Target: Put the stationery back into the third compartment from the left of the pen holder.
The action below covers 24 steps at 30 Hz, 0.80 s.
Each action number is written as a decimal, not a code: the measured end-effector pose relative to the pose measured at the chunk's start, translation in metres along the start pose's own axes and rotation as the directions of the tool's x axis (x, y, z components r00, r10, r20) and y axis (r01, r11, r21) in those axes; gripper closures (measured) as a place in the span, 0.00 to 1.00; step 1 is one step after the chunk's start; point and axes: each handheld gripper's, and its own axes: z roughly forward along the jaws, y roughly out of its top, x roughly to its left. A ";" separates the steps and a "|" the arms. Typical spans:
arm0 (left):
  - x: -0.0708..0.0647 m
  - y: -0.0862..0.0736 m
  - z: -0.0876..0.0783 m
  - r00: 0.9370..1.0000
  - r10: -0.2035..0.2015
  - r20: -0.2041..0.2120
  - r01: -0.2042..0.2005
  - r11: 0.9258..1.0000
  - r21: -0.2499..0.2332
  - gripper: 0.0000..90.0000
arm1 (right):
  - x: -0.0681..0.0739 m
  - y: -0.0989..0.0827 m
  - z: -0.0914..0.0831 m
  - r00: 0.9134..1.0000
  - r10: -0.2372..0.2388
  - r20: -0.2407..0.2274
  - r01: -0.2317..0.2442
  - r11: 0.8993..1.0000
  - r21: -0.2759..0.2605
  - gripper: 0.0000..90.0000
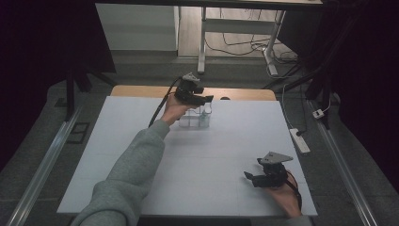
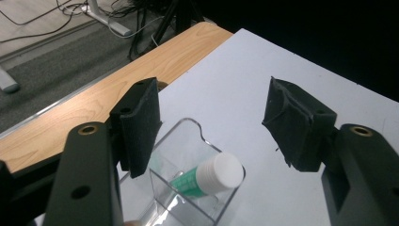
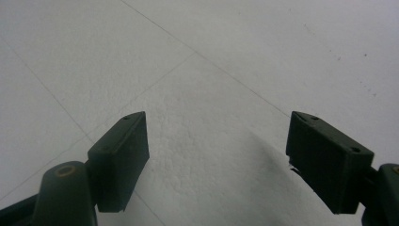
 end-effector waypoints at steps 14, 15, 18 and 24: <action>-0.020 -0.030 -0.049 0.998 0.067 0.016 -0.067 0.998 0.004 0.42 | 0.000 0.000 -0.001 1.000 -0.002 -0.001 0.002 1.000 -0.007 0.23; -0.022 -0.033 -0.052 0.997 0.073 0.012 -0.073 0.997 0.005 0.42 | 0.000 0.000 -0.001 1.000 -0.001 -0.001 0.001 1.000 -0.007 0.23; -0.025 -0.043 -0.063 0.996 0.090 -0.012 -0.090 0.996 0.010 0.42 | 0.001 0.000 -0.002 1.000 -0.006 0.001 0.006 1.000 -0.007 0.23; -0.030 -0.064 -0.085 0.996 0.086 -0.032 -0.086 0.996 0.015 0.42 | 0.001 0.000 -0.002 1.000 -0.005 0.000 0.005 1.000 -0.011 0.23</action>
